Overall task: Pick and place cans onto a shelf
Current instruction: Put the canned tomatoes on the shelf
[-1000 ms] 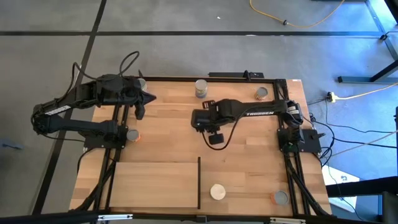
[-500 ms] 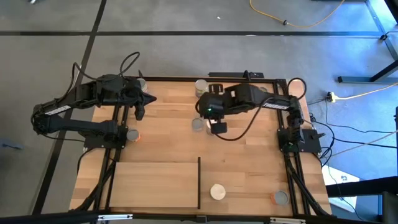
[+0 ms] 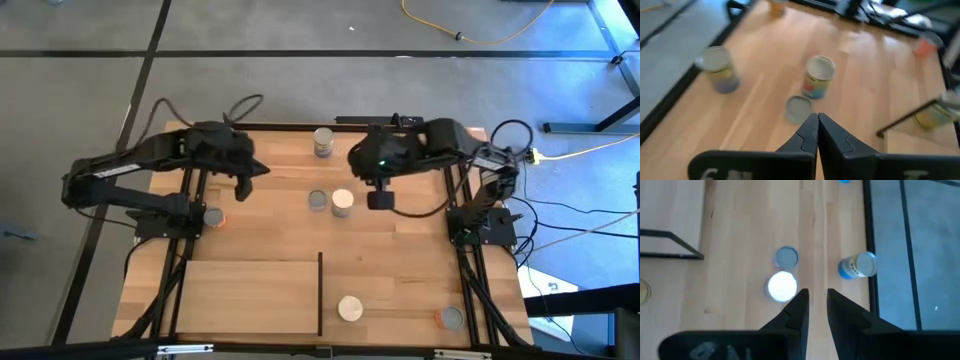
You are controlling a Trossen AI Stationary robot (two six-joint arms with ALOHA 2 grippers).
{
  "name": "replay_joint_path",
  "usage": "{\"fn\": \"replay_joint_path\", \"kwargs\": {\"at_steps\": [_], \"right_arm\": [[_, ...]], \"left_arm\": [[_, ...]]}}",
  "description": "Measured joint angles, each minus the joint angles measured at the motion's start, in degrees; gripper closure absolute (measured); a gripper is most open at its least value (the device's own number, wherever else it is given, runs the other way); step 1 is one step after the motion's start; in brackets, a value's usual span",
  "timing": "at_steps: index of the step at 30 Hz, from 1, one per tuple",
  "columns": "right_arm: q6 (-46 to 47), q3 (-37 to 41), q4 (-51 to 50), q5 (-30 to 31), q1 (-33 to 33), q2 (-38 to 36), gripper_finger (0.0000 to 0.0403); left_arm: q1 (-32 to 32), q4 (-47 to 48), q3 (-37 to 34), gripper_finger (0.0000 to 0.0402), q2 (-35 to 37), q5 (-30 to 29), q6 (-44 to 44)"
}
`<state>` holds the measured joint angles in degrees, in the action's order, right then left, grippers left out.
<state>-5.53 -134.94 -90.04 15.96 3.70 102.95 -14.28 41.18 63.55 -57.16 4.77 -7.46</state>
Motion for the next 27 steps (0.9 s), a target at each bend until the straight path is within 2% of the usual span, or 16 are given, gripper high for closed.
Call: {"fn": "replay_joint_path", "kwargs": {"at_steps": [3, 6, 13, 20, 27], "right_arm": [[0.6, 0.0, 0.0, -0.5, 0.0, -2.4, 0.0332], [0.6, 0.0, 0.0, -0.8, 0.0, -4.3, 0.0335], [1.2, 0.0, 0.0, -1.1, 0.0, -9.4, 0.0339], [3.6, 0.0, 0.0, -1.1, 0.0, -13.6, 0.0339], [2.3, 0.0, 0.0, -0.7, 0.0, -16.7, 0.0340]], "left_arm": [[0.8, -2.6, -0.1, 0.0401, -3.3, 3.9, 4.9], [2.0, -6.3, 0.0, 0.0401, -6.0, 5.5, 7.0], [3.2, -15.1, 0.0, 0.0395, -11.1, 5.3, 6.6], [2.9, -19.8, 0.0, 0.0349, -15.7, 5.1, 6.2], [3.1, -29.3, 0.0, 0.0335, -22.7, 3.4, 15.5]]}}
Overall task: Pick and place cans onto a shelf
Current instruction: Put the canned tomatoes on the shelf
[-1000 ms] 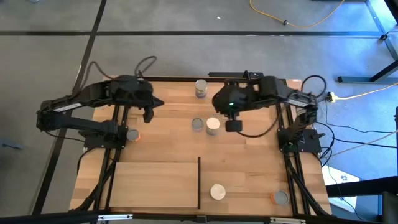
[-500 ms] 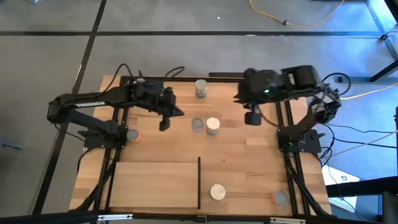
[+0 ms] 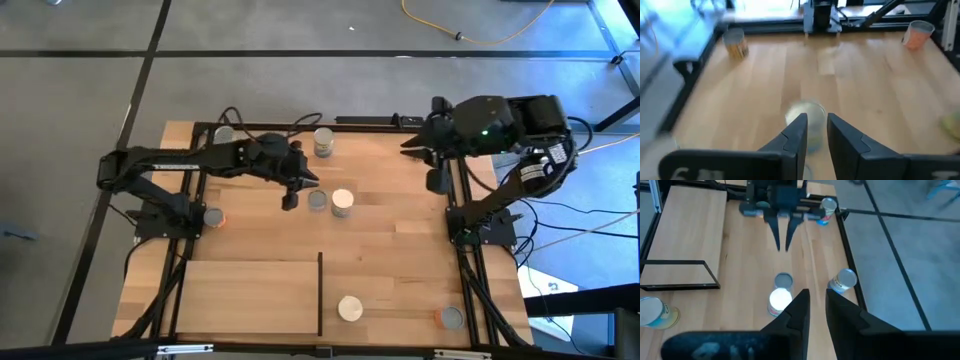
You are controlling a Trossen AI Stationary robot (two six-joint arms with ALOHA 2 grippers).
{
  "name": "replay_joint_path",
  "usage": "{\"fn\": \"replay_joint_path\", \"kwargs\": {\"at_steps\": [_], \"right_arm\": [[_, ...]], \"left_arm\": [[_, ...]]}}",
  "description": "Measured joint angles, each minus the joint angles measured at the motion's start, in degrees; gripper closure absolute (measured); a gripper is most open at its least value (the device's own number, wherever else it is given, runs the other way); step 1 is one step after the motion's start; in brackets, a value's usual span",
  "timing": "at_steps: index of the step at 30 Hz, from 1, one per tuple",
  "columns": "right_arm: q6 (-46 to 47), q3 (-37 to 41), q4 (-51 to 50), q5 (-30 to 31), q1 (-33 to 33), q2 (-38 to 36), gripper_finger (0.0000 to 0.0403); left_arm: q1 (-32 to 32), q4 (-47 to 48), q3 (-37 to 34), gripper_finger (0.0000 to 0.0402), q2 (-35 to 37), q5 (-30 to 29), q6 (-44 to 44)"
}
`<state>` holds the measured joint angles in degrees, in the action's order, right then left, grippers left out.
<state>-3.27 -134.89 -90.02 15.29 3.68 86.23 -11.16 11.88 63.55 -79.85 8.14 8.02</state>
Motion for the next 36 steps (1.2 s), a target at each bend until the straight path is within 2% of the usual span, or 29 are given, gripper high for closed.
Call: {"fn": "replay_joint_path", "kwargs": {"at_steps": [3, 10, 19, 26, 36], "right_arm": [[-0.1, 0.0, 0.0, 0.1, 0.0, -0.7, 0.0340], [-1.8, 0.0, 0.0, 0.1, 0.0, -1.0, 0.0340], [-1.9, 1.9, 0.0, 0.1, 0.0, -1.0, 0.0340], [-1.9, 2.2, 0.0, 0.1, 0.0, -1.0, 0.0340], [-2.5, 2.2, 0.0, 0.1, 0.0, -0.9, 0.0340]], "left_arm": [[0.2, -2.7, 0.0, 0.0337, -3.1, 0.6, 6.8], [2.9, -2.5, 0.0, 0.0337, -9.7, 0.6, 21.7], [7.8, -3.9, 0.0, 0.0337, -16.1, -13.6, 39.7], [9.7, -7.2, 0.0, 0.0337, -17.6, -14.6, 45.0], [8.8, -6.8, 0.0, 0.0337, -17.6, -14.2, 44.7]]}}
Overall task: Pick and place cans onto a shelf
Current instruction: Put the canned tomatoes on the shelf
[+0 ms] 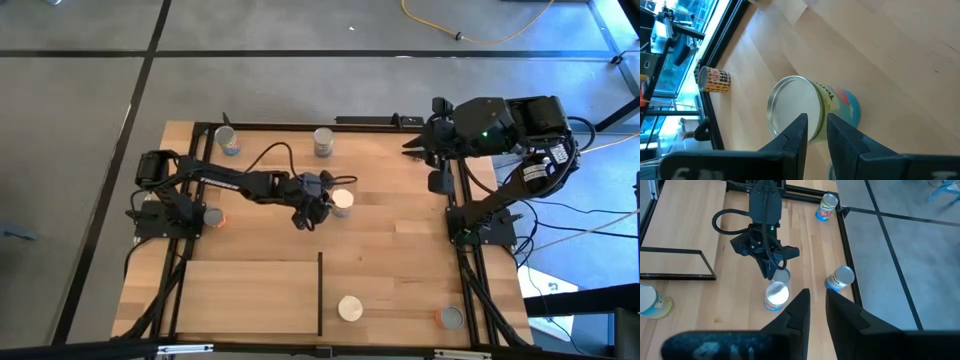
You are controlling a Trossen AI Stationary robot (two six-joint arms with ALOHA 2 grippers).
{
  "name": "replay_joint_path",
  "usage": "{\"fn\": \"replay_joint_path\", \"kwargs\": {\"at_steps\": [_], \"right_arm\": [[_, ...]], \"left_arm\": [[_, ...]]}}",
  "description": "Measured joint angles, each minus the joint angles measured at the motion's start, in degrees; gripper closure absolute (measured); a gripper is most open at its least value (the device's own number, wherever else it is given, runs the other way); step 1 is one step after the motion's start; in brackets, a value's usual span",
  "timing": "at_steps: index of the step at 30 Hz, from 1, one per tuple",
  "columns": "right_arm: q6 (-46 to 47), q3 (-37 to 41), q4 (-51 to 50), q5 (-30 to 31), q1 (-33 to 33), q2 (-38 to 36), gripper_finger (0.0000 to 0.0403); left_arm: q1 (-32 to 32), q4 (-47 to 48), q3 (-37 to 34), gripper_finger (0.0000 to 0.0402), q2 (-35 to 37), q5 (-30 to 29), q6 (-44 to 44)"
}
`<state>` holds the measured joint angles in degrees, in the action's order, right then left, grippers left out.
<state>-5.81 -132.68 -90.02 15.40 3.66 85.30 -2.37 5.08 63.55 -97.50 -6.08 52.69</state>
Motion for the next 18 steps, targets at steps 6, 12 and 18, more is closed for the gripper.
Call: {"fn": "replay_joint_path", "kwargs": {"at_steps": [6, 12, 18], "right_arm": [[-0.5, 0.0, 0.0, 0.0, 0.0, 0.0, 0.0340], [-0.5, 0.0, 0.0, 0.0, 0.0, 0.0, 0.0340], [-0.5, 0.0, 0.0, 0.0, 0.0, 0.0, 0.0340]], "left_arm": [[-0.1, -0.2, 0.0, 0.0337, -0.7, 1.0, 0.0], [-0.1, -1.5, 0.0, 0.0337, -1.6, 1.0, 0.4], [-0.1, -2.6, 0.0, 0.0337, -3.7, 1.1, 0.5]]}}
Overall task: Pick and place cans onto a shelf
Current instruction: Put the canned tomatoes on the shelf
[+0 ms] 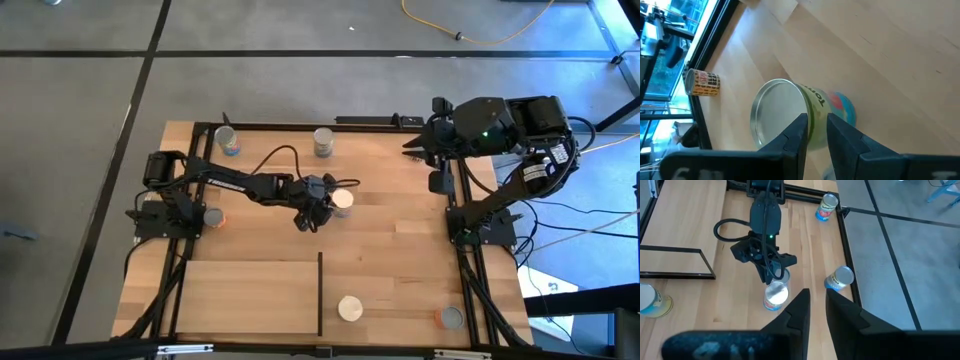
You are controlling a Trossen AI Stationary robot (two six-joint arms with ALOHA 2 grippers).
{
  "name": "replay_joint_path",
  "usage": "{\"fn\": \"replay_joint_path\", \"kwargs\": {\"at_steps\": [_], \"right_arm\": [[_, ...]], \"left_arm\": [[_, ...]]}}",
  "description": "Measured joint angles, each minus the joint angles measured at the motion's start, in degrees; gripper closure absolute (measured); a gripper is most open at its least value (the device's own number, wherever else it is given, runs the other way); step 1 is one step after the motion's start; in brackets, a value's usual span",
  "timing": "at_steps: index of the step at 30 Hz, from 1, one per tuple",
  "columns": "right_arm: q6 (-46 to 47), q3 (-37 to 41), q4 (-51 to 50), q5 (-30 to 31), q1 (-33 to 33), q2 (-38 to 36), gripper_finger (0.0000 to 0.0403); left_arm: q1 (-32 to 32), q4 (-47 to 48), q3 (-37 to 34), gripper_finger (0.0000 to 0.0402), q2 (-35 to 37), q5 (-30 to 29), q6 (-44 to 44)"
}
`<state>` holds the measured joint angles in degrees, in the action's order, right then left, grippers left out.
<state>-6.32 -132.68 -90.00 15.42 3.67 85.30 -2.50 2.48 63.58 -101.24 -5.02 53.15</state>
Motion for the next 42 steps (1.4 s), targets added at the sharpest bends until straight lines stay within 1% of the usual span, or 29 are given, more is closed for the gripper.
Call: {"fn": "replay_joint_path", "kwargs": {"at_steps": [7, 13, 16, 24, 34, 42], "right_arm": [[0.0, 0.0, 0.0, 0.0, 0.0, 0.0, 0.0340], [0.0, 0.0, 0.0, 0.0, 0.0, 0.0, 0.0340], [-0.2, 0.0, 0.0, 0.0, 0.0, 0.0, 0.0340], [-0.2, 0.0, 0.0, 0.0, 0.0, 0.0, 0.0340], [-0.2, 0.0, 0.0, 0.0, 0.0, 0.0, 0.0340], [-0.2, 0.0, 0.0, 0.0, 0.0, 0.0, 0.0340]], "left_arm": [[0.0, -2.2, 0.0, 0.0337, -0.8, -0.6, 0.1], [0.0, -3.3, 0.0, 0.0337, -0.8, -3.0, 0.1], [0.0, -3.3, 0.0, 0.0337, -0.8, -3.0, 0.4], [-1.7, -2.9, 0.0, 0.0337, -0.8, 1.1, -0.5], [-2.4, -2.7, 0.0, 0.0337, -2.3, 2.7, -0.2], [-2.5, -3.4, 0.0, 0.0337, -2.3, 3.0, -1.8]]}}
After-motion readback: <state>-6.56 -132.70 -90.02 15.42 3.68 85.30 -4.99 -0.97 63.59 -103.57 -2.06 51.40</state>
